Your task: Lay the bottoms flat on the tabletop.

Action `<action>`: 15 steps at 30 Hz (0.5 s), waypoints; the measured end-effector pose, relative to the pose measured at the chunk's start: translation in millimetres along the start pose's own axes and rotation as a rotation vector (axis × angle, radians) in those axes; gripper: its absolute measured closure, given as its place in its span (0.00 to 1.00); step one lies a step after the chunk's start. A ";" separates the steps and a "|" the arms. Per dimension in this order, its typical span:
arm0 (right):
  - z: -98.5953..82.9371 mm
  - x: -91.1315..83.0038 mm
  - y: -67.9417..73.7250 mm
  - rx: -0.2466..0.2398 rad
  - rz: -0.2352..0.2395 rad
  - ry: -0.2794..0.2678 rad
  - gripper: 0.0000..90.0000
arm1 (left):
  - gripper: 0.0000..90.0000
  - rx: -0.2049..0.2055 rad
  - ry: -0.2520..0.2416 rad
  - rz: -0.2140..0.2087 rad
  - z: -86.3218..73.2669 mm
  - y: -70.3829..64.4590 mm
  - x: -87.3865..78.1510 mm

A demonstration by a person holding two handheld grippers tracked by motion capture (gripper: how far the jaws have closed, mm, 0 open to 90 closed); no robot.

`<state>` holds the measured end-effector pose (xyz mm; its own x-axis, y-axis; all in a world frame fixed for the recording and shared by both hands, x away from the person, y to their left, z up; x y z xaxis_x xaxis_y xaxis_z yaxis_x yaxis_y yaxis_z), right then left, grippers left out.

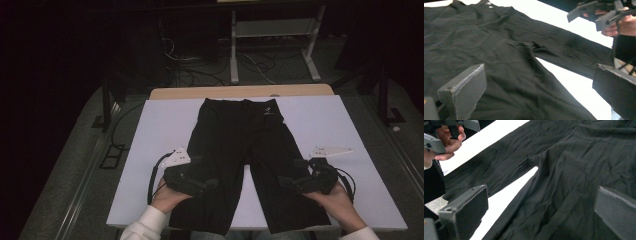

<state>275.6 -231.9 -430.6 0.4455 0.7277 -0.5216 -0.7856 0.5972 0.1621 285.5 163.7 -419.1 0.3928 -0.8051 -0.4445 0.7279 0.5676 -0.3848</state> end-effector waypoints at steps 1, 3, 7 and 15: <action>-2.3 -1.0 -1.4 -0.008 -0.008 -0.006 0.00 | 0.00 -0.003 -0.006 0.005 -1.6 2.0 -1.6; -5.7 -2.7 -3.6 -0.013 -0.020 -0.018 0.00 | 0.00 -0.015 -0.015 0.021 -6.1 6.8 -5.6; -12.3 -7.6 -8.1 -0.030 -0.046 -0.043 0.00 | 0.00 0.003 -0.015 0.065 -13.0 13.2 -9.2; -17.8 -12.3 -10.7 -0.095 -0.060 -0.048 0.00 | 0.00 0.016 -0.003 0.091 -14.9 19.8 -10.3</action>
Point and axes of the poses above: each handheld gripper's, and its own axes: x roughly forward along the jaws, z roughly out of its top, y roughly to its left, the point moved 1 cm from there along x, roughly forward along the jaws, and after that the axes turned 13 degrees about -x, right-handed, at the moved point
